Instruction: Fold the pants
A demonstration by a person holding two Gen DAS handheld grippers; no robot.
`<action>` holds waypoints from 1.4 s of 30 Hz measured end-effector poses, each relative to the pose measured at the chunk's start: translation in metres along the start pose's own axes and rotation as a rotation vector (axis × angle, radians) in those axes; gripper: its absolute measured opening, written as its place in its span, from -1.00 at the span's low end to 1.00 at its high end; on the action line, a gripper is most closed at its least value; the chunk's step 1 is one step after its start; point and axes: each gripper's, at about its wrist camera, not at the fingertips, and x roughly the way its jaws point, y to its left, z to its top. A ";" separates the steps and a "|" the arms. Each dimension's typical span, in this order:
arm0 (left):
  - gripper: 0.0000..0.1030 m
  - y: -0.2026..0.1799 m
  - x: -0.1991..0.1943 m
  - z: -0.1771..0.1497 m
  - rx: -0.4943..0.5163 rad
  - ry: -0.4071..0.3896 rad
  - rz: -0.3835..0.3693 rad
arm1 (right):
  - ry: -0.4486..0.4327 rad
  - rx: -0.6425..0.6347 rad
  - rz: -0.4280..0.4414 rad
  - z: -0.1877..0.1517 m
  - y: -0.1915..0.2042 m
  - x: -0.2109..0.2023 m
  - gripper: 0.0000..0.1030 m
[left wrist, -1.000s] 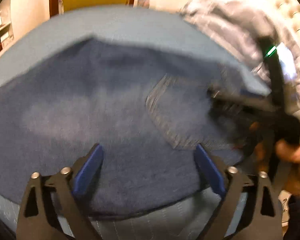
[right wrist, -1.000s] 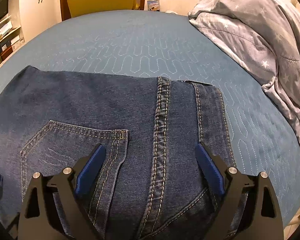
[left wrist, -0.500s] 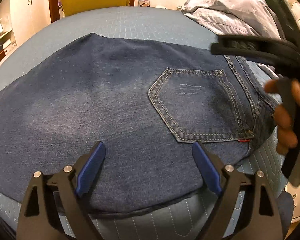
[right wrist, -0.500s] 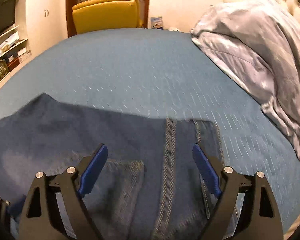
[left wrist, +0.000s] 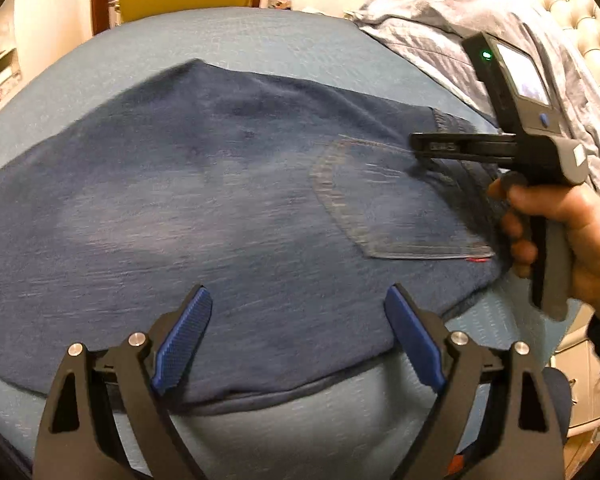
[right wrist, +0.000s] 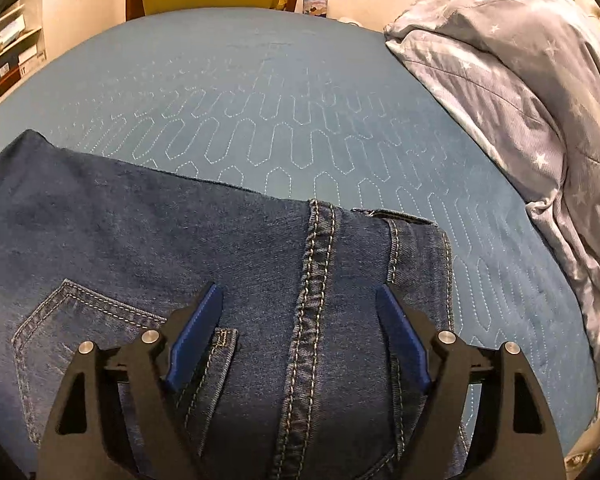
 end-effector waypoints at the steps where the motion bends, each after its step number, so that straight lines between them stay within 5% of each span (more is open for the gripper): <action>1: 0.74 0.009 -0.003 -0.001 -0.008 -0.005 0.019 | 0.009 0.008 -0.019 0.003 0.002 -0.004 0.48; 6: 0.73 0.080 -0.024 0.001 -0.089 -0.060 0.064 | -0.053 0.078 0.007 0.000 0.018 -0.044 0.50; 17: 0.71 0.299 -0.087 -0.028 -0.286 -0.122 0.312 | -0.079 -0.087 0.316 -0.070 0.200 -0.125 0.55; 27: 0.72 0.484 -0.168 -0.058 -0.506 -0.165 0.579 | -0.052 -0.296 0.299 -0.074 0.307 -0.131 0.67; 31: 0.68 0.557 -0.235 -0.113 -0.857 -0.352 0.367 | -0.025 -0.257 0.314 -0.075 0.309 -0.128 0.77; 35: 0.24 0.610 -0.242 -0.170 -1.128 -0.465 0.008 | -0.015 -0.237 0.327 -0.073 0.304 -0.122 0.79; 38: 0.19 0.625 -0.231 -0.188 -1.240 -0.538 -0.206 | -0.017 -0.233 0.325 -0.074 0.302 -0.121 0.79; 42: 0.15 0.639 -0.215 -0.203 -1.353 -0.587 -0.349 | -0.013 -0.231 0.336 -0.074 0.302 -0.120 0.79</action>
